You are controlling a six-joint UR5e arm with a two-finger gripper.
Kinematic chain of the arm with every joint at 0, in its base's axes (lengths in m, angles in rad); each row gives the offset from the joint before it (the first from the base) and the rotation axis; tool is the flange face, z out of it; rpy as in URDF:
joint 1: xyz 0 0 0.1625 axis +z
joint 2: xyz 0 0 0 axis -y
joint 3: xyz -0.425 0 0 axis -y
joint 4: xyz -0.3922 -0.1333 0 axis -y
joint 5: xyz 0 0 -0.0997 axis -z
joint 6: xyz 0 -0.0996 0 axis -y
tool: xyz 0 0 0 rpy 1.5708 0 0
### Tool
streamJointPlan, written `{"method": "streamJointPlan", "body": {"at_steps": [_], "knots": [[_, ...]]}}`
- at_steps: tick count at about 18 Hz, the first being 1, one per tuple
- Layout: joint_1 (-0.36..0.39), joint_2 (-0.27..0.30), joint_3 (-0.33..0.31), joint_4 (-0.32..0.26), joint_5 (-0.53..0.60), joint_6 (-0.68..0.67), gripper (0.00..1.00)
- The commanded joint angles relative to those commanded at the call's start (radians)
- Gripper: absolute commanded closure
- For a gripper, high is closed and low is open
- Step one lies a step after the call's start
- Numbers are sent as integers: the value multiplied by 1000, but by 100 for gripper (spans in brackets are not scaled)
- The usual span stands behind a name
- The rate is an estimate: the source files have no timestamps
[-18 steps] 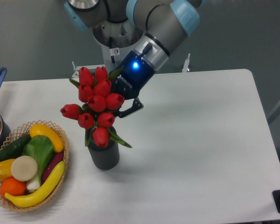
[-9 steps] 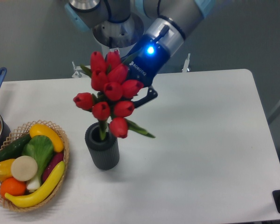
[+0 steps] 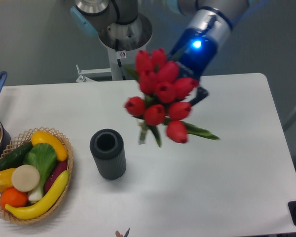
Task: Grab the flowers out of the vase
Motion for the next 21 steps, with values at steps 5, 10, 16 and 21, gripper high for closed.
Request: {"method": "streamJointPlan", "body": {"at_steps": [5,10,16,21], "knots": [[64,-23,3,5,-34,55,54],[98,-22,-3,12,-35,69,54],[120,-15,-12,11,-35,68,54],[120,-11,-15,11,-38,65,53]]}}
